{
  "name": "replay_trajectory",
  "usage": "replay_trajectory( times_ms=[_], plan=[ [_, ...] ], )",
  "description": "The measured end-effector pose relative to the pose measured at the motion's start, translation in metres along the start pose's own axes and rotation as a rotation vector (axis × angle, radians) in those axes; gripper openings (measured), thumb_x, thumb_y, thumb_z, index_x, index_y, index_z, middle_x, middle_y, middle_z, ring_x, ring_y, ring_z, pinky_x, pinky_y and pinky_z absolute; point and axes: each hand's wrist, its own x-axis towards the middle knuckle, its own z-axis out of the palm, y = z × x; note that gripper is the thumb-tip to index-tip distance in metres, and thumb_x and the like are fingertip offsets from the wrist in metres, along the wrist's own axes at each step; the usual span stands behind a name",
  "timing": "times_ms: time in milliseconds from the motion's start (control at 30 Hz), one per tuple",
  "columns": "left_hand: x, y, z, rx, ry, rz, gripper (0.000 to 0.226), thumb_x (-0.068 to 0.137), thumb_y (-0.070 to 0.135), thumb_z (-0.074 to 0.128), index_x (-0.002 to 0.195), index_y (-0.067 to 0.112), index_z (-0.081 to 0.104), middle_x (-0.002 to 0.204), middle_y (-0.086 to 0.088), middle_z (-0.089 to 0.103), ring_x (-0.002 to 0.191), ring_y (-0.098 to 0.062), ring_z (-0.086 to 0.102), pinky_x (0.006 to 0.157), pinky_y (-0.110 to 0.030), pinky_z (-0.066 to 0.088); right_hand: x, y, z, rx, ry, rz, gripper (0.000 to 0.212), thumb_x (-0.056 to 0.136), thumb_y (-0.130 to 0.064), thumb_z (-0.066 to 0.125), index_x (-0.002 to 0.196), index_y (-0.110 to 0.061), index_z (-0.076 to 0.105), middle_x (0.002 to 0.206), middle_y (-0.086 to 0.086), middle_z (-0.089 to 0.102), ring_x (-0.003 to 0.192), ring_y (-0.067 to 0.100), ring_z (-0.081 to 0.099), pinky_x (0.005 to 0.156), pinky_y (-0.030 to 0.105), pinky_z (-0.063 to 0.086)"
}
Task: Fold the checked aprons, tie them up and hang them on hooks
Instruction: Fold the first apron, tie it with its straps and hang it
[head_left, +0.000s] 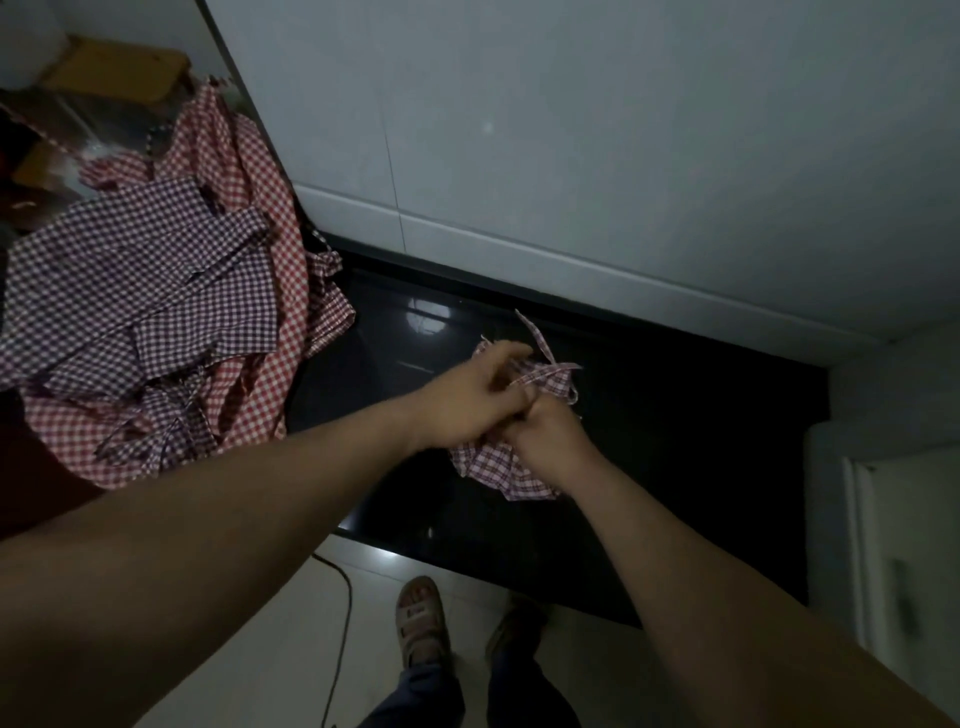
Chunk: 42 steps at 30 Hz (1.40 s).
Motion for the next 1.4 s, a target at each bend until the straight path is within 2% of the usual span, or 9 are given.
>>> replay_trajectory(
  times_ms=[100, 200, 433, 633, 833, 967, 1067, 1300, 1400],
  plan=[
    [-0.016, -0.015, 0.000, 0.587, 0.057, 0.205, 0.068, 0.091, 0.038, 0.056, 0.154, 0.036, 0.031, 0.137, 0.004, 0.062, 0.119, -0.017, 0.062, 0.097, -0.041, 0.050, -0.002, 0.000, -0.002, 0.014, 0.019, 0.022, 0.024, 0.098, -0.003, 0.058, 0.094, -0.019, 0.075, 0.094, 0.004, 0.076, 0.088, 0.013, 0.072, 0.080, 0.036, 0.058],
    [-0.021, -0.022, -0.006, 0.904, 0.108, 0.329, 0.053, 0.093, 0.035, 0.056, 0.145, 0.030, 0.044, 0.128, 0.006, 0.060, 0.114, -0.017, 0.058, 0.088, -0.040, 0.044, -0.004, -0.004, -0.004, 0.098, -0.015, 0.064, 0.019, 0.101, -0.011, 0.061, 0.097, -0.020, 0.077, 0.095, 0.000, 0.078, 0.093, 0.011, 0.074, 0.089, 0.029, 0.057],
    [-0.019, -0.029, -0.011, 1.010, 0.245, 0.514, 0.014, 0.096, 0.034, 0.060, 0.107, 0.025, 0.058, 0.102, 0.003, 0.057, 0.091, -0.020, 0.053, 0.076, -0.037, 0.034, -0.005, -0.008, -0.010, 0.093, 0.008, 0.131, 0.020, 0.102, -0.023, 0.062, 0.092, -0.014, 0.077, 0.094, 0.000, 0.078, 0.098, 0.018, 0.072, 0.096, 0.038, 0.056],
    [-0.015, -0.032, -0.018, 1.076, 0.148, 0.524, 0.019, 0.091, 0.042, 0.056, 0.106, 0.030, 0.061, 0.106, 0.007, 0.055, 0.098, -0.017, 0.050, 0.080, -0.037, 0.033, -0.008, -0.009, -0.008, 0.009, -0.013, 0.114, 0.021, 0.102, -0.023, 0.062, 0.090, -0.013, 0.076, 0.091, -0.002, 0.077, 0.095, 0.013, 0.071, 0.094, 0.033, 0.053],
    [-0.016, -0.020, -0.029, 1.017, -0.015, 0.677, 0.015, 0.086, 0.035, 0.064, 0.099, 0.028, 0.061, 0.099, 0.008, 0.061, 0.101, -0.016, 0.055, 0.095, -0.037, 0.040, -0.005, -0.006, -0.009, -0.034, -0.032, 0.084, 0.017, 0.101, -0.014, 0.060, 0.092, -0.011, 0.074, 0.092, 0.005, 0.076, 0.097, 0.029, 0.071, 0.090, 0.042, 0.056],
    [-0.022, -0.022, -0.037, 0.987, -0.059, 0.571, 0.025, 0.092, 0.037, 0.060, 0.112, 0.027, 0.050, 0.103, 0.006, 0.065, 0.095, -0.016, 0.058, 0.088, -0.036, 0.042, -0.005, -0.007, -0.008, -0.073, -0.017, 0.101, 0.018, 0.101, -0.024, 0.063, 0.090, -0.018, 0.075, 0.091, -0.002, 0.077, 0.095, 0.021, 0.072, 0.093, 0.042, 0.056],
    [-0.022, -0.031, -0.033, 1.016, -0.027, 0.475, 0.026, 0.092, 0.042, 0.057, 0.115, 0.033, 0.052, 0.110, 0.011, 0.055, 0.101, -0.014, 0.051, 0.079, -0.033, 0.031, -0.006, -0.009, -0.010, -0.080, -0.020, 0.110, 0.021, 0.101, -0.027, 0.064, 0.089, -0.014, 0.075, 0.090, -0.003, 0.077, 0.096, 0.022, 0.071, 0.094, 0.043, 0.055],
    [-0.016, -0.020, -0.057, 1.068, -0.021, 0.328, 0.029, 0.090, 0.056, 0.050, 0.091, 0.031, 0.064, 0.098, 0.009, 0.052, 0.100, -0.017, 0.053, 0.076, -0.035, 0.025, -0.010, -0.012, -0.012, -0.059, 0.012, 0.134, 0.024, 0.102, -0.030, 0.062, 0.089, -0.015, 0.076, 0.093, -0.002, 0.077, 0.096, 0.018, 0.071, 0.090, 0.037, 0.053],
    [-0.031, -0.009, -0.081, 1.021, -0.227, -0.087, 0.053, 0.103, 0.061, 0.040, 0.085, 0.017, 0.063, 0.085, 0.000, 0.065, 0.083, -0.022, 0.063, 0.080, -0.034, 0.043, -0.010, -0.018, -0.011, -0.096, 0.066, 0.112, 0.026, 0.103, -0.028, 0.060, 0.089, -0.013, 0.074, 0.090, 0.004, 0.073, 0.079, 0.016, 0.066, 0.071, 0.027, 0.052]
  ],
)
